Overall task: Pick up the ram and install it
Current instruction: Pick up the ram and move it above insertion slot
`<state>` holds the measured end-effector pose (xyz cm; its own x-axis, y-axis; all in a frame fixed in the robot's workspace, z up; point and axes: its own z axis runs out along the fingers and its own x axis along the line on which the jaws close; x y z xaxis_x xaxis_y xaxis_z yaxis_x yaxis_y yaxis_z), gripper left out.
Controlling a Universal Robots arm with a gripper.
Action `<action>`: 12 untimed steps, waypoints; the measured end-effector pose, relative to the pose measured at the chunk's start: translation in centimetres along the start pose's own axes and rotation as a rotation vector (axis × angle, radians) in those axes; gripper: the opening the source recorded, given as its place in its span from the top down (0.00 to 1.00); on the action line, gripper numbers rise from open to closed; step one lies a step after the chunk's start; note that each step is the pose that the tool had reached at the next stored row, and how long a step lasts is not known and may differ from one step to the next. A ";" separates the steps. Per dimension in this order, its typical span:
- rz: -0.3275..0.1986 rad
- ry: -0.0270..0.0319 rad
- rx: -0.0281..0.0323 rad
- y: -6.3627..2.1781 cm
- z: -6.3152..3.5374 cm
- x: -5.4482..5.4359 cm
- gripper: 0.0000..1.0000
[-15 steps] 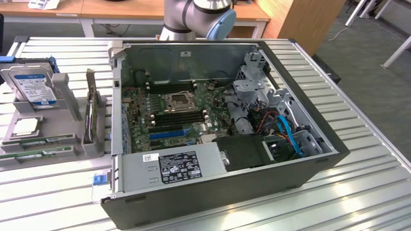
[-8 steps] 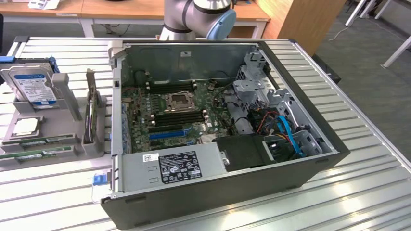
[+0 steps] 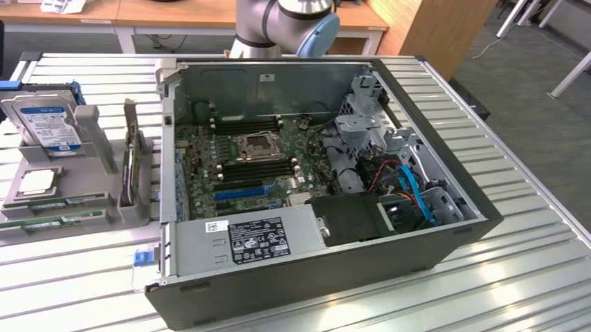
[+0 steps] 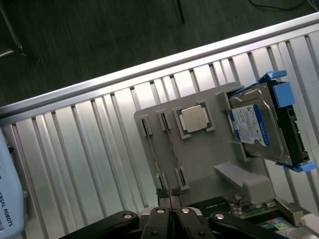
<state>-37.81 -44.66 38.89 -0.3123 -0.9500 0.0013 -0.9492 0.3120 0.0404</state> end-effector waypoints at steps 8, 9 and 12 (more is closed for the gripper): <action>-0.026 0.0010 0.0000 0.00 0.07 0.0 0.90; -0.029 0.0011 0.0001 0.00 0.08 0.0 0.90; -0.039 0.0015 0.0001 0.00 0.12 0.0 0.90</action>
<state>-37.81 -44.66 38.77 -0.2751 -0.9614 0.0013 -0.9606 0.2749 0.0403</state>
